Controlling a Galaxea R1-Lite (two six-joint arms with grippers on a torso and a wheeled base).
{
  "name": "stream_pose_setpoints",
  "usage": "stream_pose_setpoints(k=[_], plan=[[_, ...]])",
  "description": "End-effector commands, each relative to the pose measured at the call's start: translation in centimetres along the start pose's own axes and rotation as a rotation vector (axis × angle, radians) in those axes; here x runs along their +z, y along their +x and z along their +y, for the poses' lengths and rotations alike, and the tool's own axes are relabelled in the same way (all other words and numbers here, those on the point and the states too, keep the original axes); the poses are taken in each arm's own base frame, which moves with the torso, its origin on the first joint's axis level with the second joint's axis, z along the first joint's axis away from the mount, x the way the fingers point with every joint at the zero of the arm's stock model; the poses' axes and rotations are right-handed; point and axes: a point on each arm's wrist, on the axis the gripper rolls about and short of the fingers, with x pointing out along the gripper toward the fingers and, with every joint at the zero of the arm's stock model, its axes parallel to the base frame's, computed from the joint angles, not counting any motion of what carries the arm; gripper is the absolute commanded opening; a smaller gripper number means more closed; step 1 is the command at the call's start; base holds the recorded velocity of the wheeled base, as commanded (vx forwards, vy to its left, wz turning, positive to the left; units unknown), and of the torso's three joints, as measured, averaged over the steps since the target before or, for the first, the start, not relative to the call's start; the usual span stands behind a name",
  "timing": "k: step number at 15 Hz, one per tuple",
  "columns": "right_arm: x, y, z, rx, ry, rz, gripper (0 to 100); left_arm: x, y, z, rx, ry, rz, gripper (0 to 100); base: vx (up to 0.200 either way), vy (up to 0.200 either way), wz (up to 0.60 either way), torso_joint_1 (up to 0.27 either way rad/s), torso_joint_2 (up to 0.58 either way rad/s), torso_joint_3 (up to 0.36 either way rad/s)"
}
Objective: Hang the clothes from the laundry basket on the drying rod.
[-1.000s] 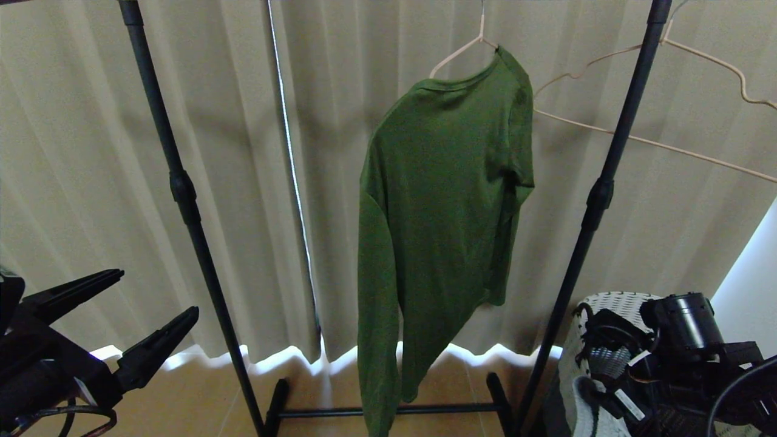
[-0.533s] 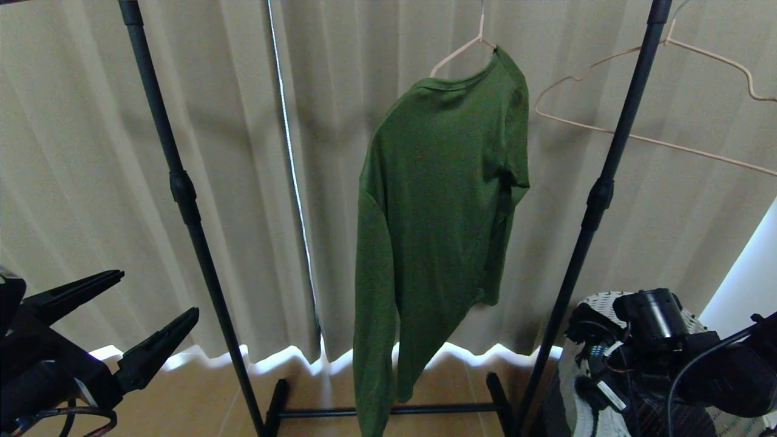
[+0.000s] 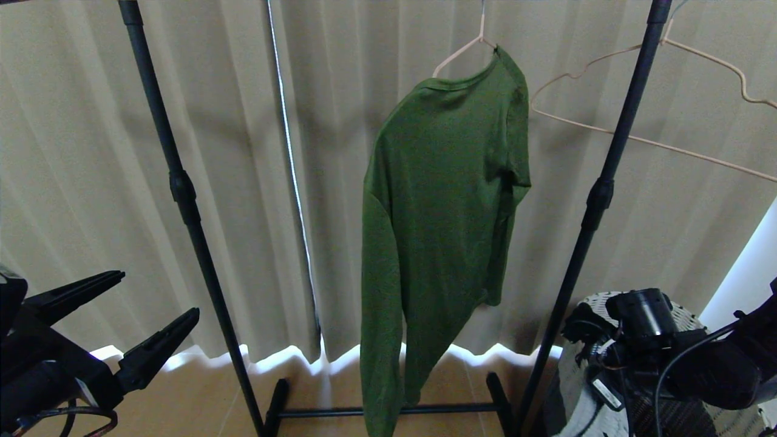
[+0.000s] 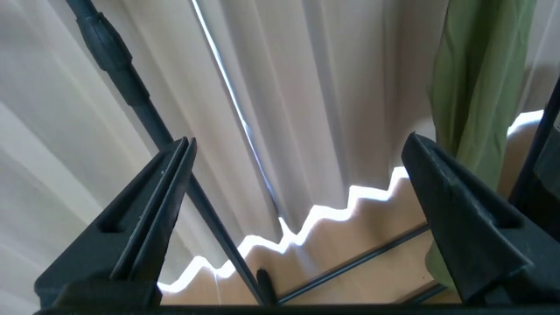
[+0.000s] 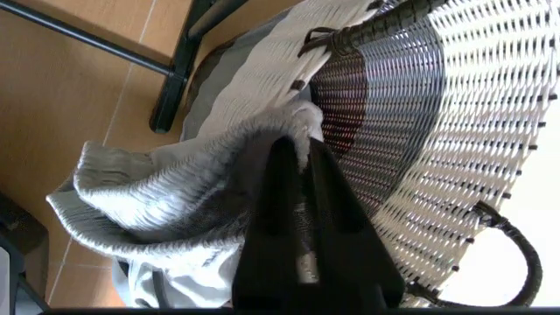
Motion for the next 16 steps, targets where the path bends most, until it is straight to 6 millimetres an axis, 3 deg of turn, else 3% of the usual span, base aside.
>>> stream_pose_setpoints(k=[1, 5, 8, 10, 11, 12, 16], plan=[[0.0, -1.3, -0.5, -0.015, 0.014, -0.038, 0, 0.0, 0.0, 0.0, -0.001, -0.001, 0.002, 100, 0.000, 0.000, 0.00, 0.000, 0.00, 0.000], [-0.1, -5.3, -1.8, -0.061, 0.065, -0.164, 0, -0.1, 0.0, 0.0, -0.001, 0.003, 0.003, 100, 0.000, 0.000, 0.00, 0.000, 0.00, 0.000], [-0.9, -10.7, -3.3, -0.137, 0.122, -0.337, 0, -0.4, -0.3, -0.1, 0.003, 0.006, 0.007, 100, 0.000, 0.000, 0.00, 0.000, 0.00, 0.000], [-1.4, -12.6, -3.7, -0.168, 0.141, -0.406, 0, -0.3, -0.4, -0.1, 0.002, 0.008, 0.002, 100, 0.000, 0.000, 0.00, 0.000, 0.00, 0.000], [-1.4, -12.6, -3.7, -0.168, 0.141, -0.406, 0, -0.3, -0.4, -0.1, 0.002, 0.008, 0.002, 100, 0.000, 0.000, 0.00, 0.000, 0.00, 0.000], [-1.8, -14.6, -4.1, -0.195, 0.165, -0.487, 0, -0.2, -0.8, -0.2, 0.003, 0.011, -0.013, 100, 0.000, 0.000, 0.00, 0.000, 0.00, 0.000], [-1.3, -17.9, -4.9, -0.191, 0.217, -0.662, 0, -0.5, -2.0, -0.5, 0.004, 0.012, -0.038, 100, -0.050, 0.000, 0.00, 0.001, 0.00, -0.002]])
